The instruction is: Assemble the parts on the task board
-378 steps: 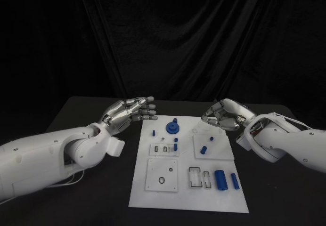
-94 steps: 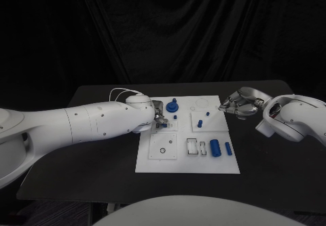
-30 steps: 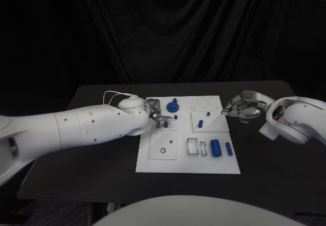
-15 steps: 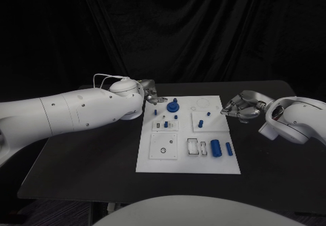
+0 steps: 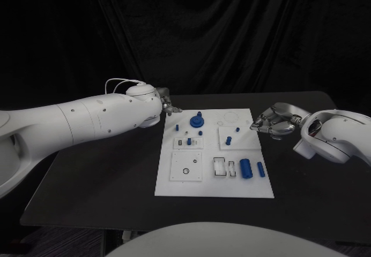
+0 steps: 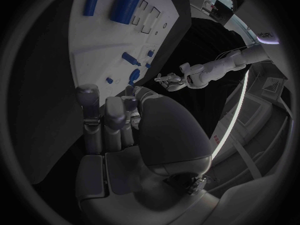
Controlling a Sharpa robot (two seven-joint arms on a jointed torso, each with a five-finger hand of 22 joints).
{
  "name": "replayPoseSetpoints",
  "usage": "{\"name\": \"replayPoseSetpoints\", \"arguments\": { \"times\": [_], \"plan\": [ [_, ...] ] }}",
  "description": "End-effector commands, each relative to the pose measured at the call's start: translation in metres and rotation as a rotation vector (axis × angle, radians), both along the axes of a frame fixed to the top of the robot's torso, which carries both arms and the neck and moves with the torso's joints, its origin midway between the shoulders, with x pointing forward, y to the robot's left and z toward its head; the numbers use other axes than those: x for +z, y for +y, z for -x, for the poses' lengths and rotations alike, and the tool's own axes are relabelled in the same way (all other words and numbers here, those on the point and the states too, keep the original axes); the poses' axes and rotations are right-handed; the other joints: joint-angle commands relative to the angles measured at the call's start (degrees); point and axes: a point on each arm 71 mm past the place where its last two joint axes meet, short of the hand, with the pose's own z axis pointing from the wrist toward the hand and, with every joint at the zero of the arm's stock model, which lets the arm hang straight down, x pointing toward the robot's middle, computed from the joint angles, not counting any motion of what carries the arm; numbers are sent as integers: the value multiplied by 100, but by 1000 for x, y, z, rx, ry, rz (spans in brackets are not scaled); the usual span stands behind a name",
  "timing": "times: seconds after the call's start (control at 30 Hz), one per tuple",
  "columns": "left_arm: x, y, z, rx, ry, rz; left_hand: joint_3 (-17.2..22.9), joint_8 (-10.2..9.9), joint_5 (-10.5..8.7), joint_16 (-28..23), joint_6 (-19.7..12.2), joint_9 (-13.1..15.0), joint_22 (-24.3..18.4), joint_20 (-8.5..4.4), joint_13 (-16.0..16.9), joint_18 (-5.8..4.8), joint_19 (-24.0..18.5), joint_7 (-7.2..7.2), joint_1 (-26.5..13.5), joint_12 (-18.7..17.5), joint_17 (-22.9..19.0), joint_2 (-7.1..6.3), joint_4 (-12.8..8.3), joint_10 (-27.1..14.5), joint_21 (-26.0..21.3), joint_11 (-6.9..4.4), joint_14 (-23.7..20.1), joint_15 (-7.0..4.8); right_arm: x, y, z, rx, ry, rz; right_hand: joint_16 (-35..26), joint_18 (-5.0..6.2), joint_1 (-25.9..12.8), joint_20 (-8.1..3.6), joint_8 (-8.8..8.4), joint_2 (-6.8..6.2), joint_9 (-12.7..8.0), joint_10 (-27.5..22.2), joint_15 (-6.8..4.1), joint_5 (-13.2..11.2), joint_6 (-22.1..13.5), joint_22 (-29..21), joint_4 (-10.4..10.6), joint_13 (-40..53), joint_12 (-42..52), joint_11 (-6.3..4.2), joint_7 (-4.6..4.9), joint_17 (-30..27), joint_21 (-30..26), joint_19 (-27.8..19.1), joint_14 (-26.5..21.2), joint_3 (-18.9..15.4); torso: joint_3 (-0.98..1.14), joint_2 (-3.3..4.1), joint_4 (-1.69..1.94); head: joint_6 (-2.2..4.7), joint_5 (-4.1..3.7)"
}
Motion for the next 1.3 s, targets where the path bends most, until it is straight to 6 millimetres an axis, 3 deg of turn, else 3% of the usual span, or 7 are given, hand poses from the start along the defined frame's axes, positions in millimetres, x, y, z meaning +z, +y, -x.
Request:
{"name": "replayPoseSetpoints", "arguments": {
  "times": [0.03,0.17,0.5,1.03,1.3],
  "plan": [
    [-5,-2,-2,-34,59,-8,-36,-5,26,15,-46,3,1509,-53,1509,-36,602,12,49,20,1509,9,-10,606,-20,-40,616,-39,-1,0,0,-3,3,0,-22,99,-4,-9,-12,-43,5,-29,14,21,-22,-9,-5,-5,-20,-1,4,-10,-30,-32,-46,39,-7,-1,-6,1,3],
    [-9,-2,-5,-43,75,-19,-44,-6,11,15,-50,20,1509,-51,1509,-36,602,16,50,20,1509,23,1,606,-20,-37,616,-37,-1,0,0,-3,3,0,-22,99,-4,-9,-12,-43,5,-29,14,21,-22,-9,-5,-5,-20,-1,4,-10,-30,-32,-46,39,-11,-3,10,1,-2],
    [-19,0,-6,-37,132,14,-77,-21,-49,15,-71,77,1509,-43,1509,-36,602,27,34,20,1509,99,12,606,-20,-25,616,-27,-1,0,1,-2,4,0,-25,100,4,-9,-13,-42,6,-32,13,34,-25,-13,-10,-10,-22,-2,4,-15,-40,-32,-48,45,-13,4,-5,1,20],
    [-29,-3,-3,-57,171,29,-142,-140,-21,15,-163,90,1509,-19,1509,-36,602,64,35,20,1509,170,7,606,-20,6,616,-1,-1,0,1,-2,9,2,-24,100,7,-9,-13,-43,6,-30,13,39,-26,-13,-11,-8,-18,-2,4,-16,-42,-32,-48,48,-9,-5,9,1,-12],
    [-33,-4,-2,-58,182,26,-195,-339,89,15,-236,14,1509,19,1509,-36,602,114,116,20,1509,219,1,606,-20,50,616,38,-1,0,1,-1,13,3,-25,101,12,-8,-15,-43,7,-31,13,47,-30,-16,-14,-12,-19,-2,5,-19,-49,-32,-50,52,-6,-4,-6,1,-5]
  ]
}}
